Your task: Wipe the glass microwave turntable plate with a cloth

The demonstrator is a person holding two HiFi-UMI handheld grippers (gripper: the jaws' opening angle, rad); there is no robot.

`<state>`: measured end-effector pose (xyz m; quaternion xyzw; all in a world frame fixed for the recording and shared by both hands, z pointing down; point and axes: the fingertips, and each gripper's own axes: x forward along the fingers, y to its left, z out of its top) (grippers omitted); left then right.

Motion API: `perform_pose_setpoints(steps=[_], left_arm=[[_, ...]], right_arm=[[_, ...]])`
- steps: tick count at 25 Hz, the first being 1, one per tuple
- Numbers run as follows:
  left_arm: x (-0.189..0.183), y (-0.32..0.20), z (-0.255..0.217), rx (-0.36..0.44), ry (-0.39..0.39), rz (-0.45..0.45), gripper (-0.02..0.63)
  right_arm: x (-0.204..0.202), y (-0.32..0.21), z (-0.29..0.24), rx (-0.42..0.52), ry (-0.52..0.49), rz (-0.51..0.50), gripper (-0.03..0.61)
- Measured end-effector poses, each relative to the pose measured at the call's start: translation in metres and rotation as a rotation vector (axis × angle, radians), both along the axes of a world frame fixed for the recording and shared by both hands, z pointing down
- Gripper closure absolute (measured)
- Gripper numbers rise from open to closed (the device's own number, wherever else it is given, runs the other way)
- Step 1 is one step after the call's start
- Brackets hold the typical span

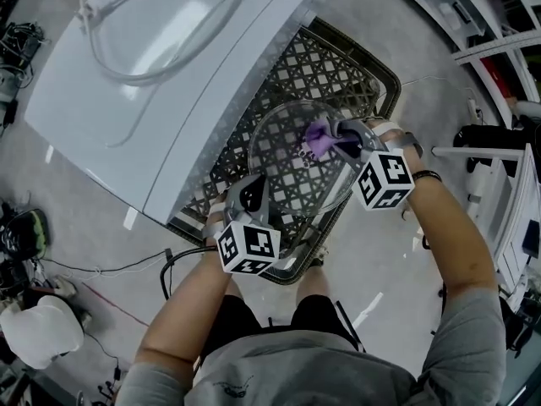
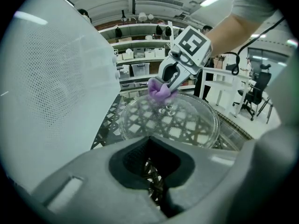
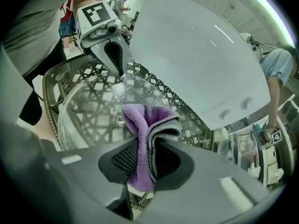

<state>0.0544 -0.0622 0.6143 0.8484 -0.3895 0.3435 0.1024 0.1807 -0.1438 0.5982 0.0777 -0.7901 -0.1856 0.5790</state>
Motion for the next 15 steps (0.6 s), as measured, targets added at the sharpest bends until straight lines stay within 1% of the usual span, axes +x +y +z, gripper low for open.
perform_pose_setpoints(steps=[4,10,12,13,15], left_arm=[[0.000,0.000,0.001,-0.002,0.001,0.000,0.612],[0.001,0.000,0.001,-0.002,0.001,-0.001,0.612],[0.001,0.001,0.001,-0.001,0.001,0.001,0.612],[0.001,0.001,0.001,0.000,0.000,0.001,0.612],[0.000,0.000,0.000,0.002,-0.001,0.001,0.612]], right_arm=[[0.022,-0.003,0.000,0.007,0.029,0.023,0.486],[0.023,-0.004,-0.001,0.010,0.036,0.032,0.486],[0.014,-0.001,-0.005,0.011,0.018,0.028,0.486],[0.004,0.002,-0.007,0.000,-0.008,0.025,0.486],[-0.025,0.014,-0.011,-0.048,-0.075,-0.001,0.486]])
